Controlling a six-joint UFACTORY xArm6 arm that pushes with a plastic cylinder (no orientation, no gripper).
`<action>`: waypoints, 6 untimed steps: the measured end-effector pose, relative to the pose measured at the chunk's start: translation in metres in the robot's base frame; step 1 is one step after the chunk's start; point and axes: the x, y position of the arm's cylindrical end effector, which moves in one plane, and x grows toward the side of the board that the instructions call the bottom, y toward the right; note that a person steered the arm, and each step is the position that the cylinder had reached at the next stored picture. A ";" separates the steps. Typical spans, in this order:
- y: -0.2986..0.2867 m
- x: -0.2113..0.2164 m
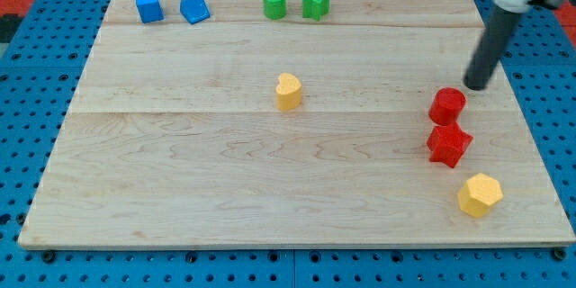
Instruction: Slide the red star to left a bit
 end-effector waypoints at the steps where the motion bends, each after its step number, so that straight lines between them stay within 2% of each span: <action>1: 0.013 0.065; 3: -0.107 0.075; 5: -0.070 0.090; 6: -0.120 0.107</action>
